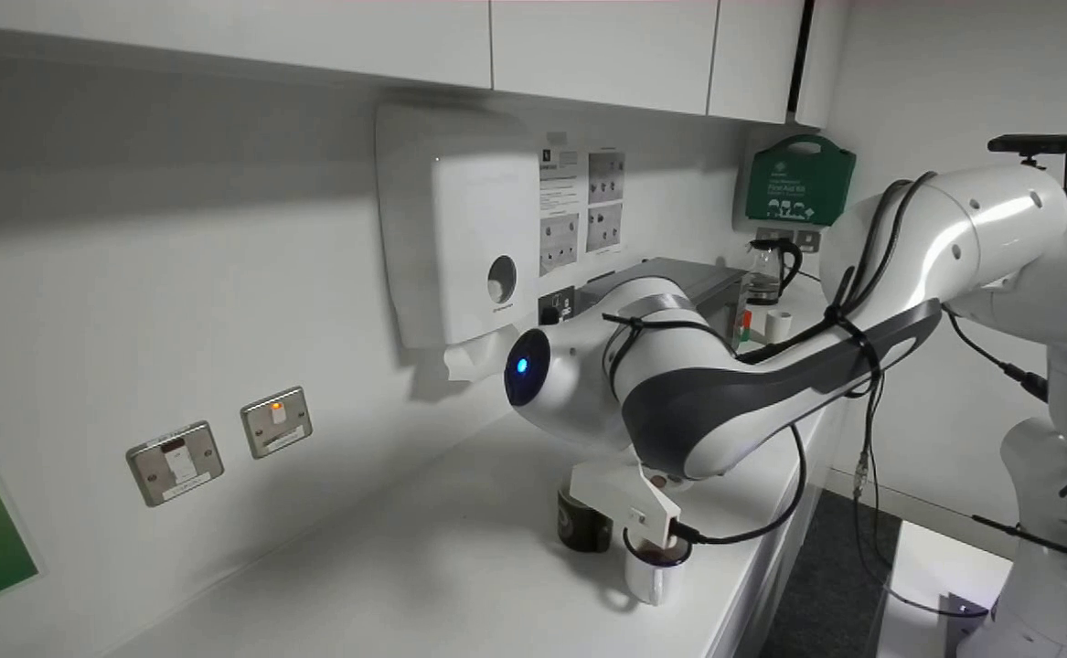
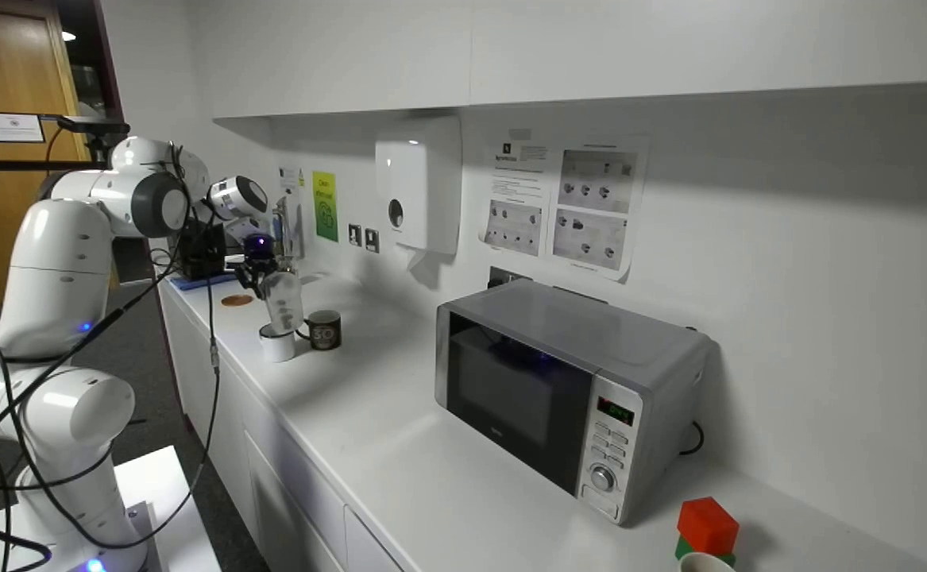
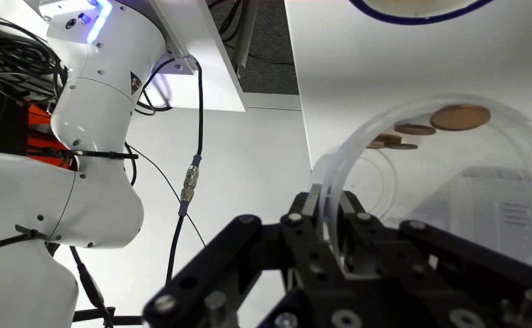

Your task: Pick up the colourless cup from the countertop and pour its contents in the two cups.

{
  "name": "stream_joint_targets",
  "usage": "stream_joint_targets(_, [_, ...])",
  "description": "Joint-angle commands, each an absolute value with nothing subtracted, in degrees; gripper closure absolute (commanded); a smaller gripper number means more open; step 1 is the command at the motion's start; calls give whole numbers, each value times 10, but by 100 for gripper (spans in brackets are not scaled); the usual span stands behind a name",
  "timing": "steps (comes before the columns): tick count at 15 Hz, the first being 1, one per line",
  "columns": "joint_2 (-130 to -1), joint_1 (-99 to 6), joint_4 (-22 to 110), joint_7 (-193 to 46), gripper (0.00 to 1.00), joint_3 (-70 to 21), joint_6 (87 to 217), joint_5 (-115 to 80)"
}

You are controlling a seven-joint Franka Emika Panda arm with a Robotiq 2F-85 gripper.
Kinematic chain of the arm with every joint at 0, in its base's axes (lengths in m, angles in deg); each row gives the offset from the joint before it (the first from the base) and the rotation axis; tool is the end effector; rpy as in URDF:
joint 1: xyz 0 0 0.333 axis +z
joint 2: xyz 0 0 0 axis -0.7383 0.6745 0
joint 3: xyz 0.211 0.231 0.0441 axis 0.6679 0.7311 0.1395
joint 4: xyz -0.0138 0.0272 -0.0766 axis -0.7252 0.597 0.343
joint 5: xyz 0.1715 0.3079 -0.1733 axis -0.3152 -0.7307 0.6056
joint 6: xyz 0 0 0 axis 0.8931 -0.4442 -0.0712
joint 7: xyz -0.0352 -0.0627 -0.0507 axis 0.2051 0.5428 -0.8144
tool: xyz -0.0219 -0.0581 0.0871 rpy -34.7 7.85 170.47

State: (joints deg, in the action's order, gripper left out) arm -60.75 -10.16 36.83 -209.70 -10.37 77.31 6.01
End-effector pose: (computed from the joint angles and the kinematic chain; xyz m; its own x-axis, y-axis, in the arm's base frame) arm 0.4394 0.3672 0.4412 0.0095 -0.6432 0.7656 -0.9736 0.1686 0.1538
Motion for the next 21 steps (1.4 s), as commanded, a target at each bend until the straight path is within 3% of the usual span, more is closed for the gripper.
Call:
stream_joint_targets(1, [-623, -124, 373, -2085, 98, -94, 795, 75])
stream_joint_targets(21, [-534, -137, 234, -2009, 98, -102, 795, 156])
